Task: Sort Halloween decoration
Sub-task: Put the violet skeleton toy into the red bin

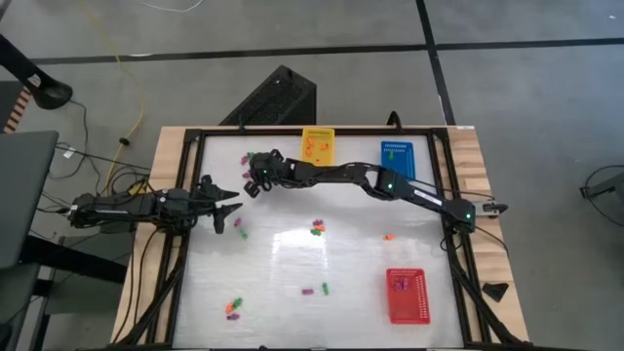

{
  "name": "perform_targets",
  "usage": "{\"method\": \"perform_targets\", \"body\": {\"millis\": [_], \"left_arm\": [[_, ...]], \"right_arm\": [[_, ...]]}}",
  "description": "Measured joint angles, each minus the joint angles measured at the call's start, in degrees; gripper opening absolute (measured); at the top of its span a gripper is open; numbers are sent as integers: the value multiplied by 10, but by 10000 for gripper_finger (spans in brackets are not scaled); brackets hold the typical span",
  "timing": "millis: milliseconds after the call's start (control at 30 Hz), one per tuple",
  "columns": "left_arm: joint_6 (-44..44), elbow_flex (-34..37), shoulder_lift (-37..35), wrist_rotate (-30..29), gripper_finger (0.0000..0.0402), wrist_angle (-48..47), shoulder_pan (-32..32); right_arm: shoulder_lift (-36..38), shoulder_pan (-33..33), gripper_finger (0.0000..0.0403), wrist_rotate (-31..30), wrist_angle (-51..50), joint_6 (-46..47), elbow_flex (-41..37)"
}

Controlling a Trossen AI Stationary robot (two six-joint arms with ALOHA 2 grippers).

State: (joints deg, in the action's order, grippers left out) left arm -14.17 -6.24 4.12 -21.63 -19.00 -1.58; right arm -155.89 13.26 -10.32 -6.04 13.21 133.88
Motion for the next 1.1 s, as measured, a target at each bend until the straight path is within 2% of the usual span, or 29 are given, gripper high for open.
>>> {"method": "perform_targets", "body": {"millis": [200, 433, 500, 567, 633, 767, 1100], "left_arm": [[0, 0, 0, 0, 169, 0, 0], [0, 0, 0, -1, 169, 0, 0], [0, 0, 0, -1, 169, 0, 0], [0, 0, 0, 0, 169, 0, 0], [0, 0, 0, 0, 169, 0, 0], [0, 0, 0, 0, 169, 0, 0], [0, 0, 0, -1, 169, 0, 0]], "right_arm": [[6, -4, 61, 18, -92, -6, 14], [53, -35, 58, 33, -237, -16, 6], [65, -47, 58, 29, -268, -25, 5], [83, -59, 58, -6, -297, -26, 5], [93, -63, 58, -35, -270, -31, 6], [79, -49, 58, -44, -156, -32, 7], [-1, 1, 51, -20, 30, 3, 6]]}}
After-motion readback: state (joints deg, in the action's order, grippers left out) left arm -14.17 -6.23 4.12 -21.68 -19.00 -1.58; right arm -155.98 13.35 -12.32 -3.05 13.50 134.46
